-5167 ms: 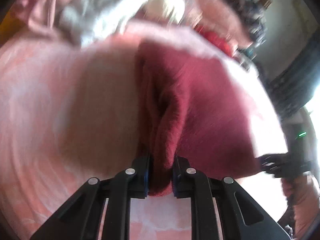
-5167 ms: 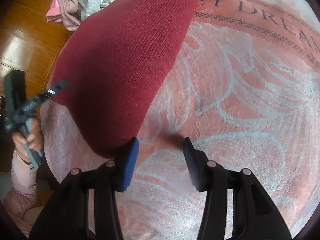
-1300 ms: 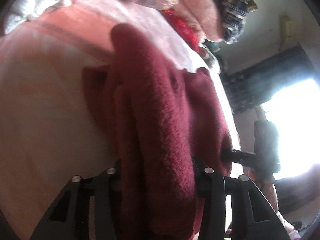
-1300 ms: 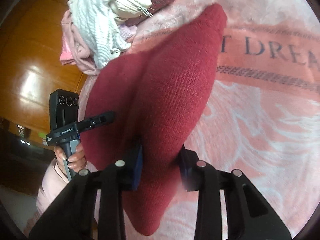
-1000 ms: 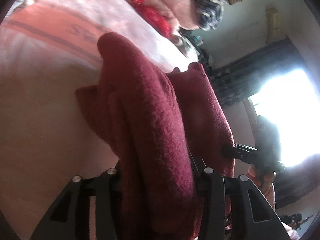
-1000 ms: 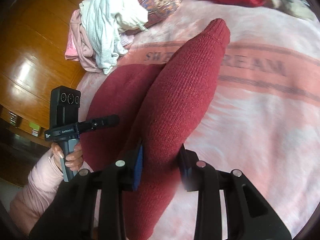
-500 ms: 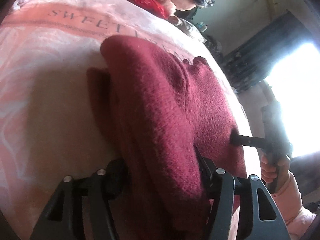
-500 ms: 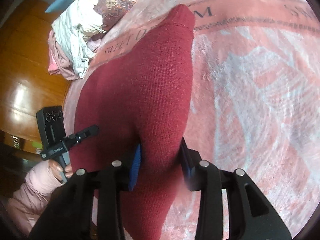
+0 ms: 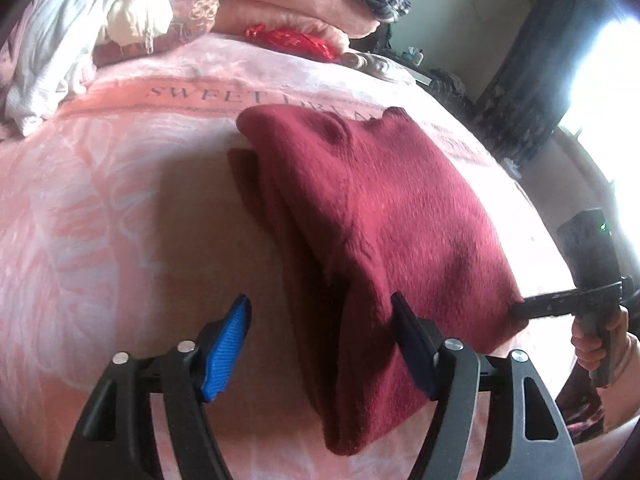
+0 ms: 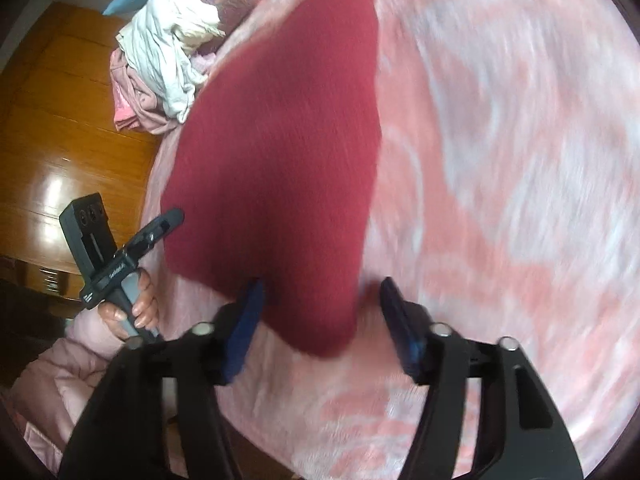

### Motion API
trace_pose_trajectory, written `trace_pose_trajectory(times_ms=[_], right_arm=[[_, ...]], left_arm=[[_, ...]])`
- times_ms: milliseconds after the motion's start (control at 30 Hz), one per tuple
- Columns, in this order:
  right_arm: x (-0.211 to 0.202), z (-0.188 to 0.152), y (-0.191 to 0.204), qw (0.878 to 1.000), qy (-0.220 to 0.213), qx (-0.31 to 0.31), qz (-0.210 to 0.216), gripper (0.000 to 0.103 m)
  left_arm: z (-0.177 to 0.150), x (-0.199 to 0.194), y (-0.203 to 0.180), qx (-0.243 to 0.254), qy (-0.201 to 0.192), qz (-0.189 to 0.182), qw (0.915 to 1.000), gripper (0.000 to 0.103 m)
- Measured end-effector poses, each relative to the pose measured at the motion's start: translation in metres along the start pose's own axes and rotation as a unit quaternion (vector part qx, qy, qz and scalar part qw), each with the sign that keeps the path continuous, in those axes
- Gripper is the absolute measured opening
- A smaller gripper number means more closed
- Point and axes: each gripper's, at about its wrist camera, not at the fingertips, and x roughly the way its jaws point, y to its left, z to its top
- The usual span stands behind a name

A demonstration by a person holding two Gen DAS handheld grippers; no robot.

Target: Fold small clothes

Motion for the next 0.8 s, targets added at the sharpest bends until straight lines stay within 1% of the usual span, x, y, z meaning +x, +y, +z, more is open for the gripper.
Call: trace_pose_trajectory(times_ms=[33, 67, 100, 133, 200, 233, 300, 333, 367, 467, 533, 600, 633, 667, 733, 800], right_arm=[[0.002, -0.002, -0.003, 1.0, -0.003, 0.003, 0.011, 0.029], [0.0, -0.003, -0.003, 1.0, -0.007, 0.002, 0.014, 0.024], [-0.004, -0.003, 0.0, 1.0, -0.012, -0.004, 0.015, 0.022], [-0.009, -0.004, 0.005, 1.0, -0.017, -0.014, 0.014, 0.02], [-0.018, -0.008, 0.016, 0.999, -0.027, -0.043, -0.001, 0.019], [-0.018, -0.009, 0.021, 0.998, -0.028, -0.053, -0.017, 0.018], [-0.011, -0.011, 0.02, 0.997, -0.02, -0.054, -0.041, 0.018], [-0.004, -0.013, 0.013, 0.998, -0.013, -0.048, -0.049, 0.018], [0.001, -0.013, 0.007, 0.998, -0.01, -0.039, -0.048, 0.018], [0.006, -0.013, -0.004, 0.999, -0.015, -0.019, -0.024, 0.018], [0.006, -0.014, -0.003, 0.999, -0.018, -0.022, -0.024, 0.018], [0.003, -0.014, -0.001, 0.999, -0.017, -0.027, -0.023, 0.02], [-0.001, -0.013, -0.001, 1.0, -0.016, -0.025, -0.009, 0.024], [-0.002, -0.012, 0.004, 1.0, -0.015, -0.027, -0.005, 0.031], [-0.02, -0.009, 0.011, 0.998, -0.032, -0.043, -0.022, 0.037], [-0.036, -0.003, 0.018, 0.997, -0.051, -0.054, -0.035, 0.038]], left_arm=[[0.001, 0.004, -0.003, 0.008, 0.004, 0.008, 0.9999, 0.056], [0.003, 0.009, -0.004, 0.014, 0.011, 0.008, 0.9998, 0.051], [0.003, 0.012, -0.004, 0.013, 0.018, -0.003, 0.9998, 0.043], [0.0, 0.008, -0.002, 0.011, 0.019, -0.005, 0.9998, 0.039], [0.0, 0.002, -0.005, 0.018, 0.017, 0.002, 0.9997, 0.036], [0.002, 0.004, -0.007, 0.021, 0.016, 0.007, 0.9996, 0.036], [-0.004, 0.004, -0.007, 0.016, 0.019, 0.009, 0.9997, 0.035], [-0.008, 0.008, -0.007, 0.016, 0.025, 0.01, 0.9995, 0.035], [-0.012, 0.012, -0.006, 0.017, 0.027, 0.009, 0.9994, 0.035], [-0.016, 0.019, 0.0, 0.005, 0.029, -0.004, 0.9996, 0.037], [-0.016, 0.019, 0.004, -0.008, 0.033, -0.013, 0.9993, 0.04], [-0.015, 0.021, 0.01, -0.026, 0.037, -0.022, 0.9987, 0.043], [-0.014, 0.02, 0.013, -0.035, 0.037, -0.028, 0.9983, 0.045], [-0.013, 0.018, 0.014, -0.038, 0.037, -0.03, 0.9981, 0.047], [-0.006, 0.011, 0.016, -0.045, 0.036, -0.032, 0.9979, 0.055], [0.003, 0.006, 0.017, -0.051, 0.035, -0.034, 0.9975, 0.061]])
